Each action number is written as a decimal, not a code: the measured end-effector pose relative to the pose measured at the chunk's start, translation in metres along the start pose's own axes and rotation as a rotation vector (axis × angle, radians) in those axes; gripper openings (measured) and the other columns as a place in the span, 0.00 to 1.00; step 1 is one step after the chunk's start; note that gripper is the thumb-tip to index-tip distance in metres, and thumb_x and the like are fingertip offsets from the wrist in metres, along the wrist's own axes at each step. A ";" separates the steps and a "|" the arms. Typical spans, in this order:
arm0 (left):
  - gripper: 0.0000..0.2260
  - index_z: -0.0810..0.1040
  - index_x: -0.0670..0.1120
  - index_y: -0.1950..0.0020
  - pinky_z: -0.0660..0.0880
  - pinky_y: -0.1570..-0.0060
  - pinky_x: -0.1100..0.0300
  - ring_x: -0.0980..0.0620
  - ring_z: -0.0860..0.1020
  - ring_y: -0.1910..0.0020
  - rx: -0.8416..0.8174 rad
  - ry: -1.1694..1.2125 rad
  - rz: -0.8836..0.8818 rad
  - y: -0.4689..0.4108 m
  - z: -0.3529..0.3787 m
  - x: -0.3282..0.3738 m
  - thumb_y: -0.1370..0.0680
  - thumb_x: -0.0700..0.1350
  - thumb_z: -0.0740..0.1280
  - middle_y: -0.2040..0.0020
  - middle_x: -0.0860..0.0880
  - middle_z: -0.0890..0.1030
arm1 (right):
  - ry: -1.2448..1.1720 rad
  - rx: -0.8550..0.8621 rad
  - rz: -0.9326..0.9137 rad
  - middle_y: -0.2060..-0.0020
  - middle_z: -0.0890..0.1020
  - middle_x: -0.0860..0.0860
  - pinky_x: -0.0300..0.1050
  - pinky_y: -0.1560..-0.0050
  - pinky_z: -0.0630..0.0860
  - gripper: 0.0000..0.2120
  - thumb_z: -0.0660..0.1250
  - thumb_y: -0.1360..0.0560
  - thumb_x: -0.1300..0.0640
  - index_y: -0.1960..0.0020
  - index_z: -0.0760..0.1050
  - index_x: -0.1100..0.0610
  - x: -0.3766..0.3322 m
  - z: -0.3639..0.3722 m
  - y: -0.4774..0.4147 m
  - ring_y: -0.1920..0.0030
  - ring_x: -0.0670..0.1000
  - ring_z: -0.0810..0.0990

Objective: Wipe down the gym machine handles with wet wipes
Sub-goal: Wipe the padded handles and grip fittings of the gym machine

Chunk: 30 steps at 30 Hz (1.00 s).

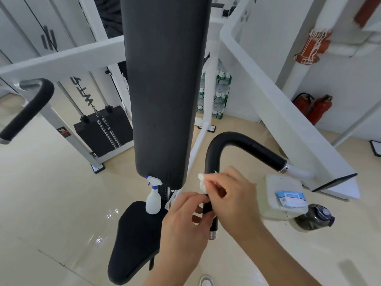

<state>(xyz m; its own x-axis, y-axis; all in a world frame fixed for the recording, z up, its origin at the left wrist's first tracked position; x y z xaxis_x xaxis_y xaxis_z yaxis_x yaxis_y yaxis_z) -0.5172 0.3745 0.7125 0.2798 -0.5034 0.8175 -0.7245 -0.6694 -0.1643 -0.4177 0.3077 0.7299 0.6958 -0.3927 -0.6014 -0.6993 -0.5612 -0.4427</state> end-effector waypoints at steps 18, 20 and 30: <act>0.12 0.78 0.55 0.61 0.71 0.61 0.74 0.59 0.77 0.59 0.026 -0.082 -0.026 -0.010 0.000 0.007 0.33 0.40 0.76 0.52 0.62 0.75 | -0.056 0.113 -0.004 0.68 0.76 0.47 0.42 0.68 0.72 0.04 0.70 0.27 0.62 0.58 0.81 0.56 0.009 0.002 -0.039 0.68 0.45 0.71; 0.11 0.78 0.54 0.62 0.72 0.62 0.71 0.56 0.76 0.60 0.010 -0.084 -0.040 -0.012 0.001 0.008 0.32 0.39 0.74 0.55 0.60 0.76 | -0.012 0.052 -0.055 0.68 0.77 0.48 0.43 0.70 0.74 0.04 0.70 0.28 0.62 0.57 0.82 0.55 0.001 0.008 -0.020 0.69 0.46 0.73; 0.13 0.76 0.55 0.63 0.70 0.62 0.70 0.57 0.75 0.61 0.044 -0.086 -0.008 -0.040 0.003 0.017 0.33 0.36 0.72 0.65 0.57 0.77 | -0.003 0.167 0.006 0.70 0.71 0.46 0.37 0.71 0.65 0.06 0.67 0.27 0.62 0.63 0.77 0.56 0.001 0.008 -0.039 0.71 0.44 0.66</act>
<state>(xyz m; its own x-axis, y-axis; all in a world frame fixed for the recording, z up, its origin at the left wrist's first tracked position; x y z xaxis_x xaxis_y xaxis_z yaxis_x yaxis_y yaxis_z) -0.4816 0.3913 0.7311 0.3395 -0.5419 0.7688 -0.6946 -0.6956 -0.1836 -0.3910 0.3352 0.7408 0.6915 -0.3932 -0.6060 -0.7209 -0.4297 -0.5437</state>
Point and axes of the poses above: each hand's wrist, its own y-axis away from the middle knuckle, its own z-axis out of the palm, x = y × z, the point moved 3 cm from there along -y, towards the middle knuckle
